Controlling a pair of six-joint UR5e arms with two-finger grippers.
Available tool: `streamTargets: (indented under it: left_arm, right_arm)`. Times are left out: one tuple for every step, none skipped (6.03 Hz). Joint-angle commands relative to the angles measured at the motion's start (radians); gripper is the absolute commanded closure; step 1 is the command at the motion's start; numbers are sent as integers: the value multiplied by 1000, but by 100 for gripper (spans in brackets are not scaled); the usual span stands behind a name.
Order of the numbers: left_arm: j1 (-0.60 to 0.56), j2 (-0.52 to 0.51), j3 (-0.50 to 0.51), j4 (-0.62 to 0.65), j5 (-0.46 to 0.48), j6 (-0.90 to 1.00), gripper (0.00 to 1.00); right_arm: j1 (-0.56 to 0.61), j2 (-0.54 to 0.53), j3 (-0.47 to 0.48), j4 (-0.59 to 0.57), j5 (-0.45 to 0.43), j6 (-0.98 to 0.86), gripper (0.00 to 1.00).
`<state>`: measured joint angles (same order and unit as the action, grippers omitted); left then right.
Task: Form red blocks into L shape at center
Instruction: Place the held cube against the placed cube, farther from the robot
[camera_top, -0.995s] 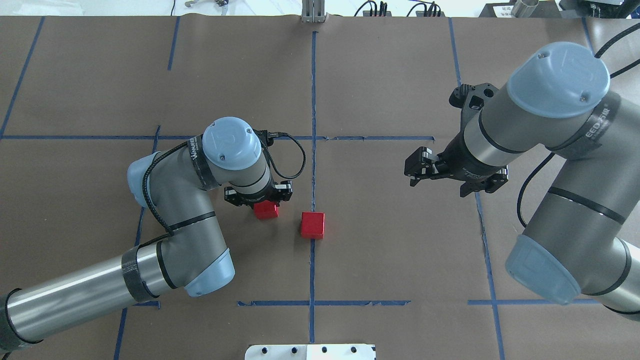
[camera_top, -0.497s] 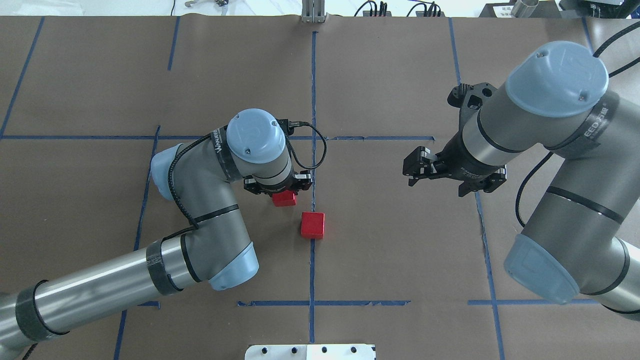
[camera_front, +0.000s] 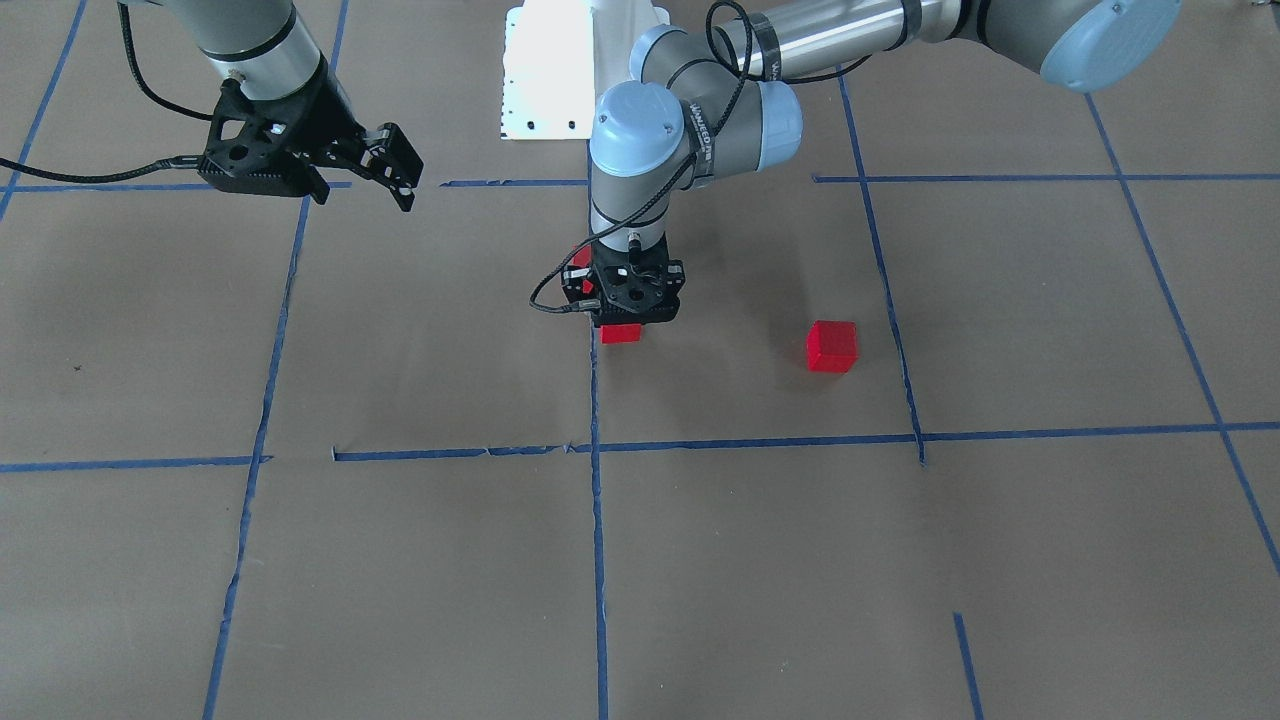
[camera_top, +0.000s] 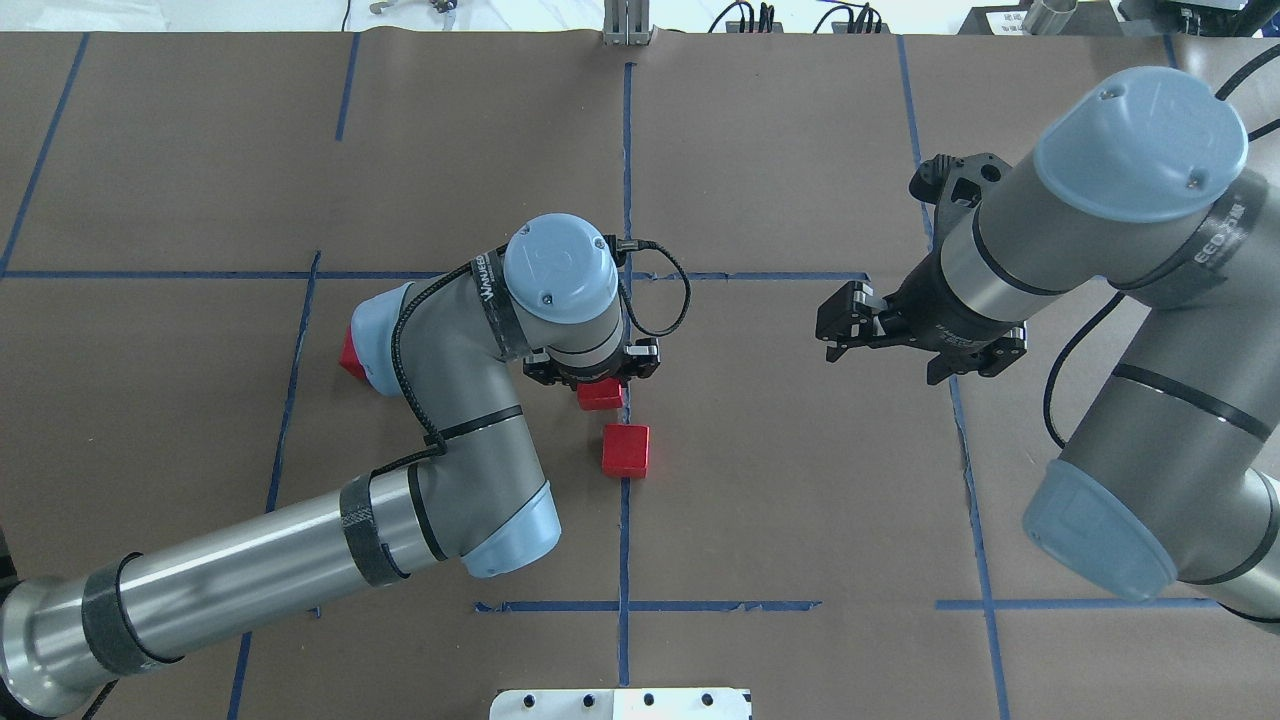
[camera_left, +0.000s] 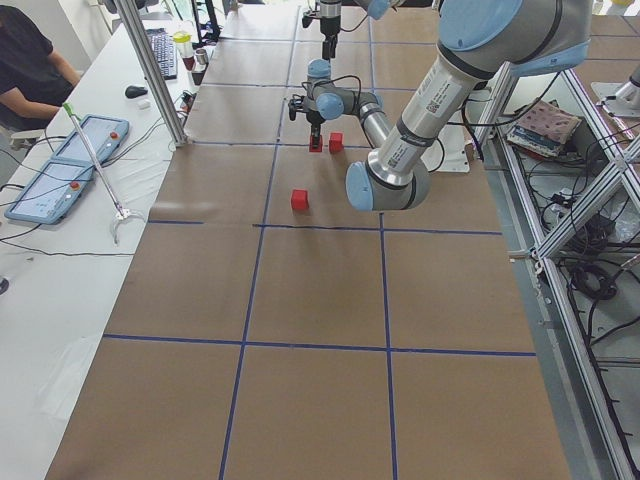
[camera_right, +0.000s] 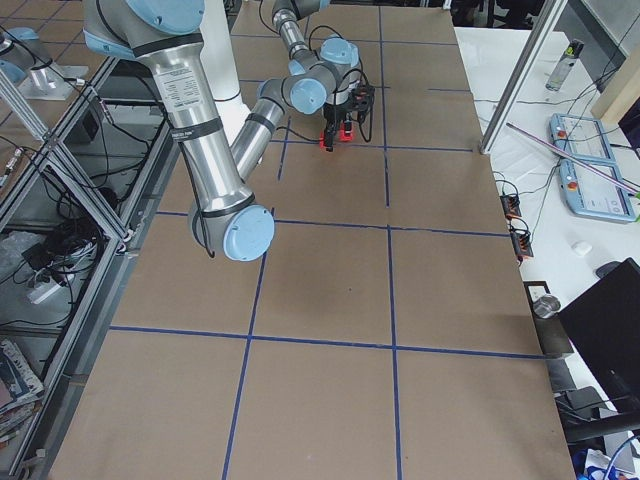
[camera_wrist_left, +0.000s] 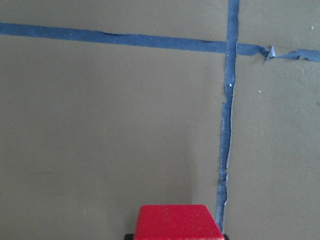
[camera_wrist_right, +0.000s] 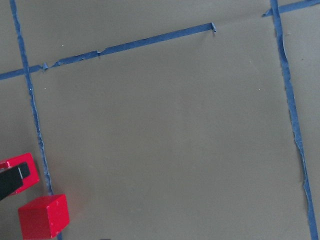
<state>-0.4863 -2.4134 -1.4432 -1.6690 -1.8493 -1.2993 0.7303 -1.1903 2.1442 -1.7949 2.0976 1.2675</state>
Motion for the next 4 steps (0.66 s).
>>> streamTargets:
  left_arm:
    - [24,-6,3,0,16,0,100]
    - [40,-24,21,-2,37,0,100]
    - [40,-32,29,0,39,0,100]
    - [46,-30,29,0,39,0,100]
  right_arm:
    - [46,-40,6,-1,4,-17,0]
    - [46,-43,6,-1,4,-17,0]
    - [46,-43,5,-1,2,-17,0]
    - [44,-41,5,-1,2,-17,0]
